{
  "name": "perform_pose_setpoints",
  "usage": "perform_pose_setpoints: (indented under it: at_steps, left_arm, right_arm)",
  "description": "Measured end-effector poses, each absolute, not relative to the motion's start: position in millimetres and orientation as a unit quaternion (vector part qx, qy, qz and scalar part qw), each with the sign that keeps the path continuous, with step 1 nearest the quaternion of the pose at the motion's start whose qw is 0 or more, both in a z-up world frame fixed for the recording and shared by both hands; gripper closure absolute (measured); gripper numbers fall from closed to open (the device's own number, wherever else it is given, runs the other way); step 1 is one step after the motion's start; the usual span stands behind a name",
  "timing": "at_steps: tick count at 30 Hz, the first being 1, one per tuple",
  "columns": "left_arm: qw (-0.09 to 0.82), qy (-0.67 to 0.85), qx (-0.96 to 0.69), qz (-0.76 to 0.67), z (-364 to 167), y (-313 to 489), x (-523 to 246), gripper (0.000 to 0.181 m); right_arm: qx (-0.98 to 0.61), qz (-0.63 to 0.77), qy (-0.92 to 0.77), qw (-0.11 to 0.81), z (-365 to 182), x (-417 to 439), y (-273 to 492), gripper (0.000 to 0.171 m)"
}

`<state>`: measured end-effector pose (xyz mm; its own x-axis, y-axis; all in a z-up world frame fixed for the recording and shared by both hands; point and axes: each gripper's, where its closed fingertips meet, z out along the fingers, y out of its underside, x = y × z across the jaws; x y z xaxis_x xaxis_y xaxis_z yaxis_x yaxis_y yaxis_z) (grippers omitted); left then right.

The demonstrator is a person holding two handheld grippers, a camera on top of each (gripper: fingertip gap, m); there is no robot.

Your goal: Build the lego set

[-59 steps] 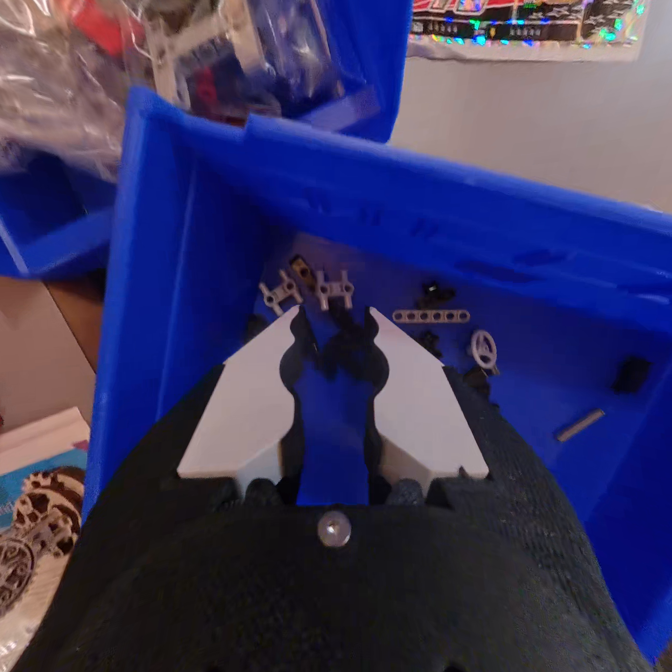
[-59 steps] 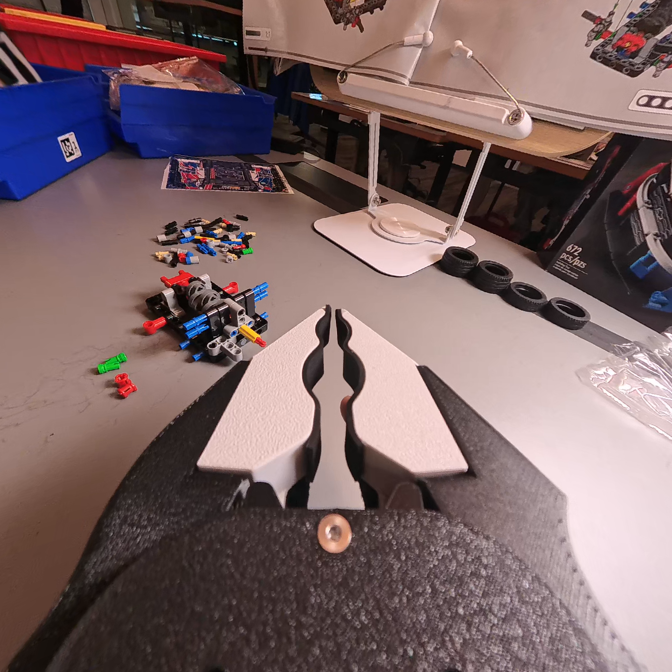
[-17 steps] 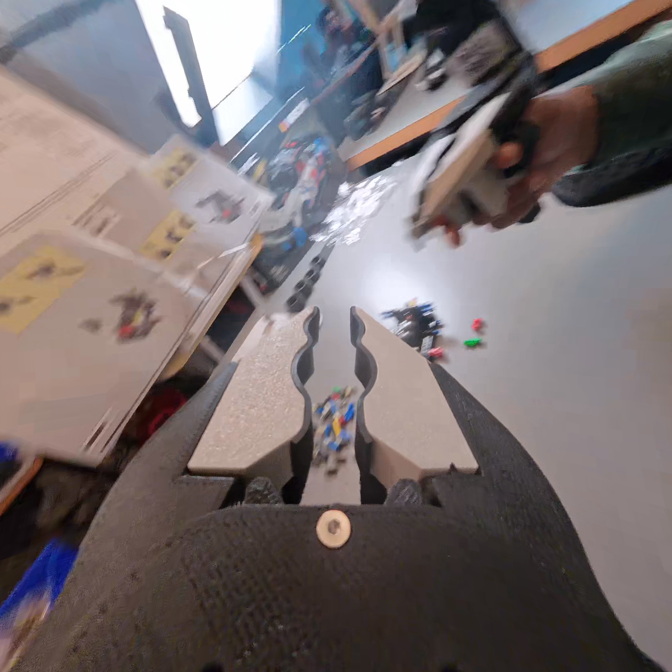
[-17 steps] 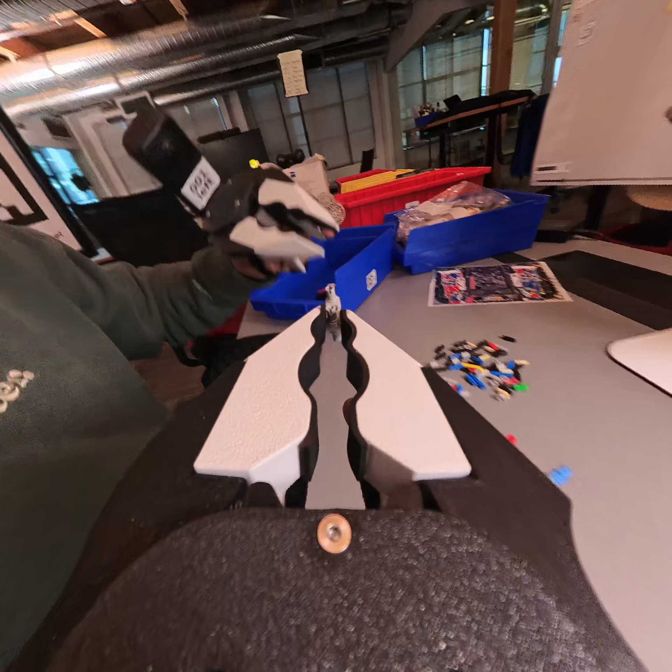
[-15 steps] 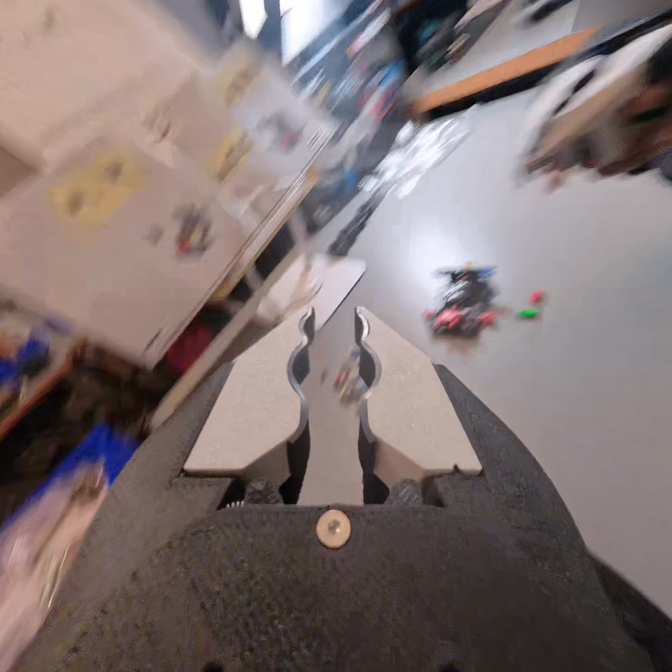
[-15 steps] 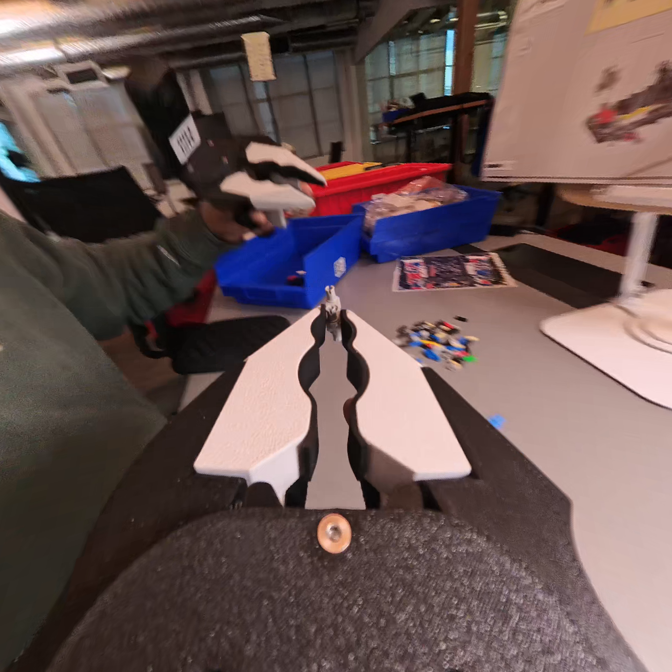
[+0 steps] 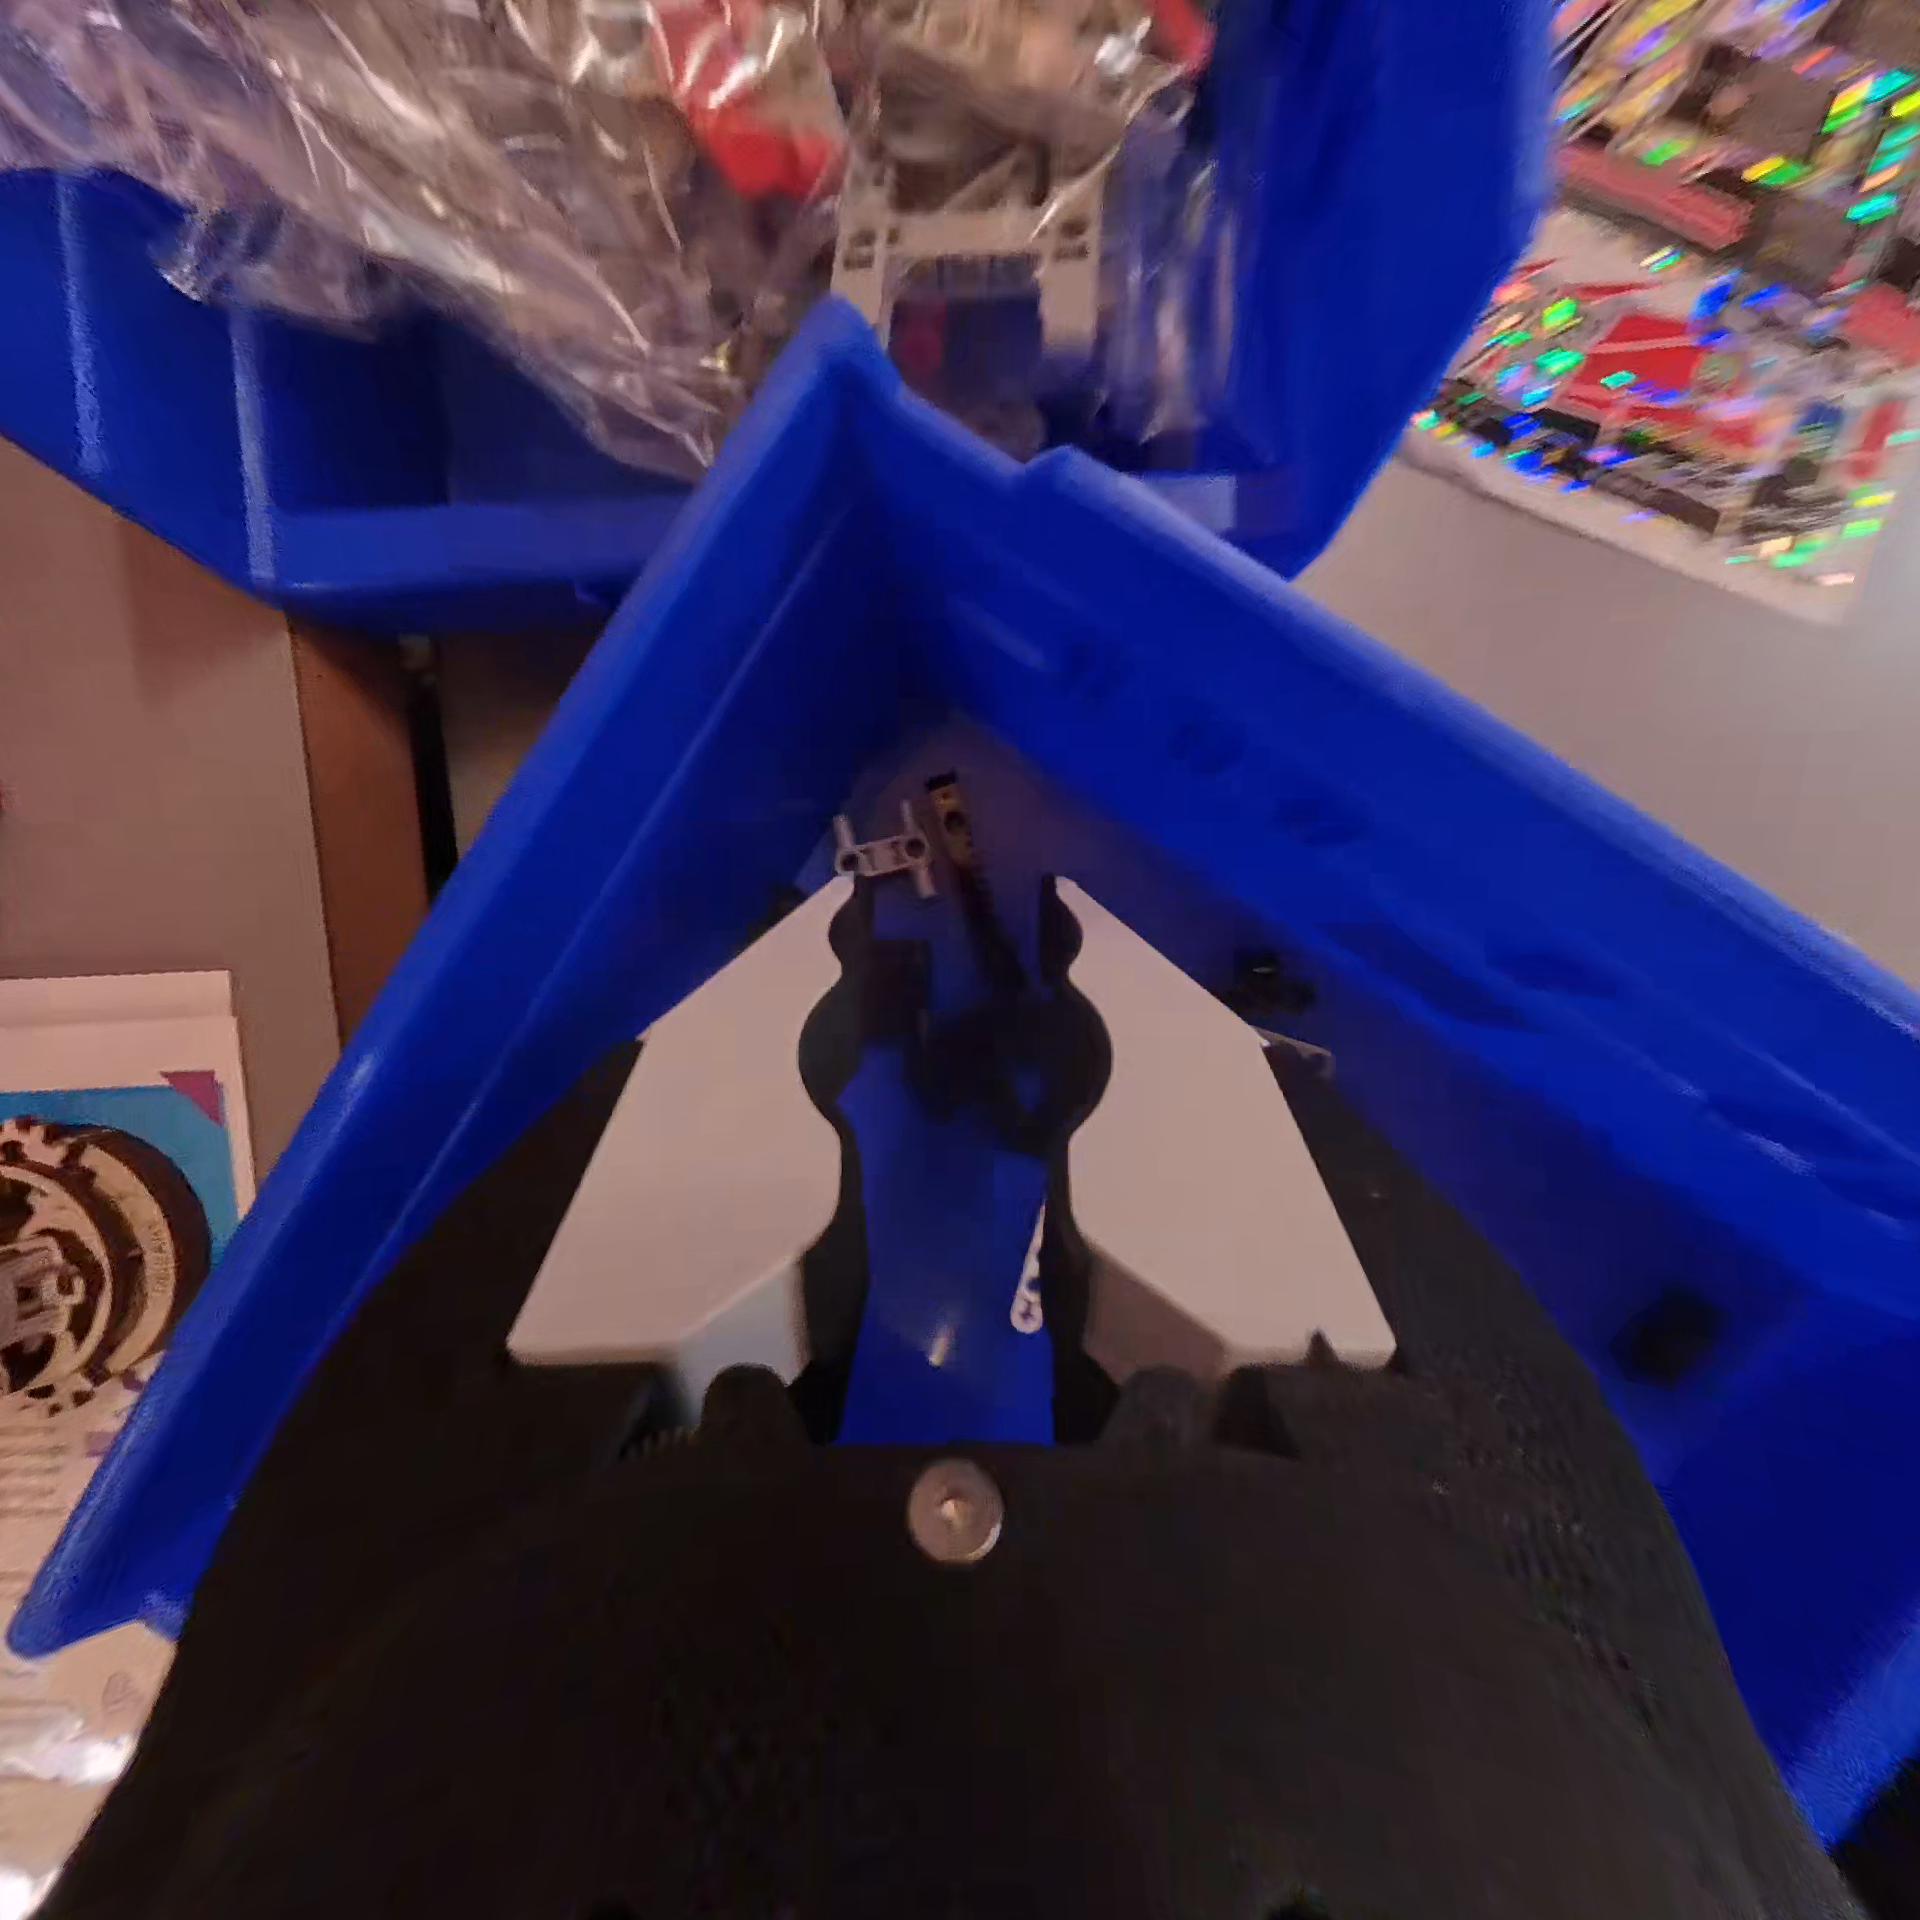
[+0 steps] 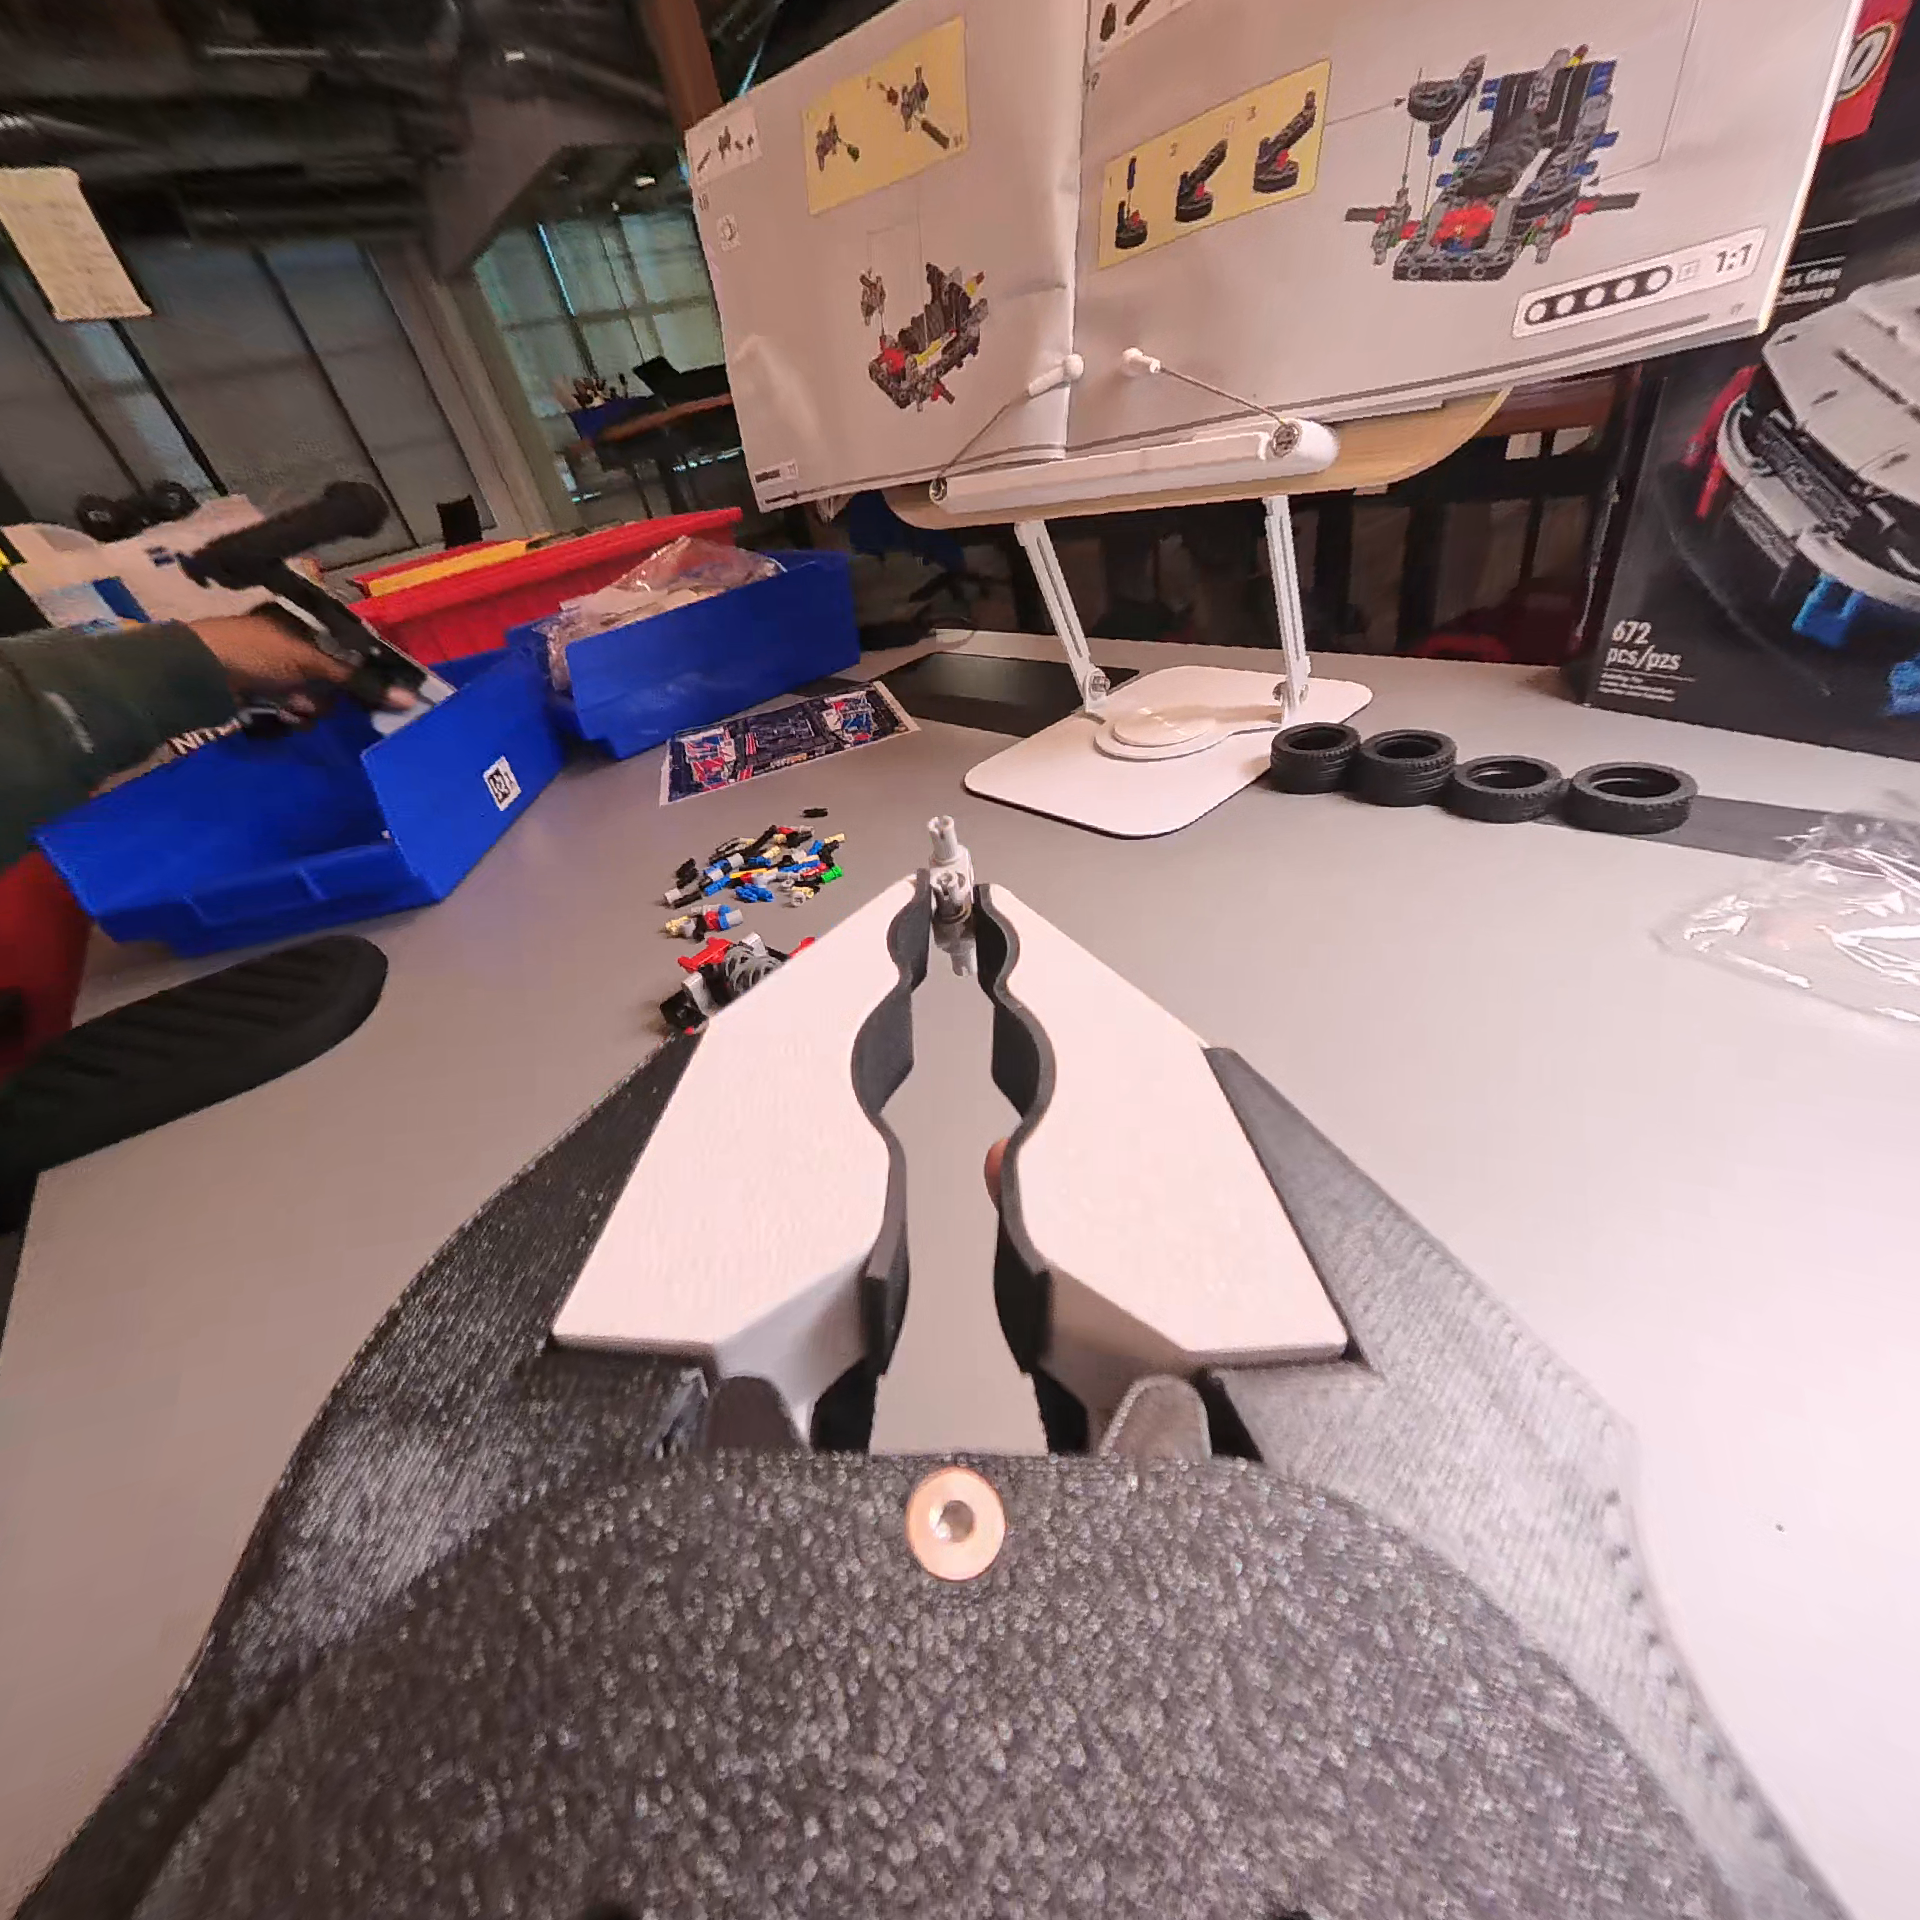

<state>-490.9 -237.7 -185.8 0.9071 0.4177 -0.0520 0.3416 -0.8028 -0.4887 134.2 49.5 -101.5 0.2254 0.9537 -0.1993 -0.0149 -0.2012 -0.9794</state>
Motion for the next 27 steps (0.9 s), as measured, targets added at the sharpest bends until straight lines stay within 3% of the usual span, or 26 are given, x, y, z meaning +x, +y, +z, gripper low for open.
perform_pose_setpoints:
  at_steps: [1, 5, 10, 13, 18, 27]
  left_arm:
    - [0.224, -0.202, -0.949, 0.093, -193.3, -238.5, -496.8, 0.151]
    - [0.174, -0.235, -0.95, 0.108, -218.8, -241.9, -513.6, 0.153]
    - [0.192, -0.268, -0.942, 0.068, -223.6, -237.4, -514.6, 0.159]
    - [0.184, -0.281, -0.941, 0.038, -229.5, -239.2, -510.0, 0.149]
    - [0.196, -0.272, -0.941, 0.039, -230.3, -236.9, -512.6, 0.175]
    - [0.223, -0.273, -0.936, -0.013, -226.4, -223.4, -500.3, 0.145]
  right_arm:
    - [-0.604, 0.482, -0.393, 0.499, -102.6, 132.9, 49.2, 0.165]
    - [-0.604, 0.472, -0.405, 0.498, -107.8, 129.8, 46.3, 0.165]
    - [-0.608, 0.474, -0.401, 0.495, -112.8, 132.3, 46.4, 0.165]
    - [-0.607, 0.48, -0.399, 0.492, -112.8, 132.1, 46.4, 0.165]
    - [-0.605, 0.475, -0.403, 0.496, -112.2, 132.3, 45.4, 0.165]
    - [-0.606, 0.476, -0.403, 0.493, -113.5, 133.1, 44.4, 0.165]
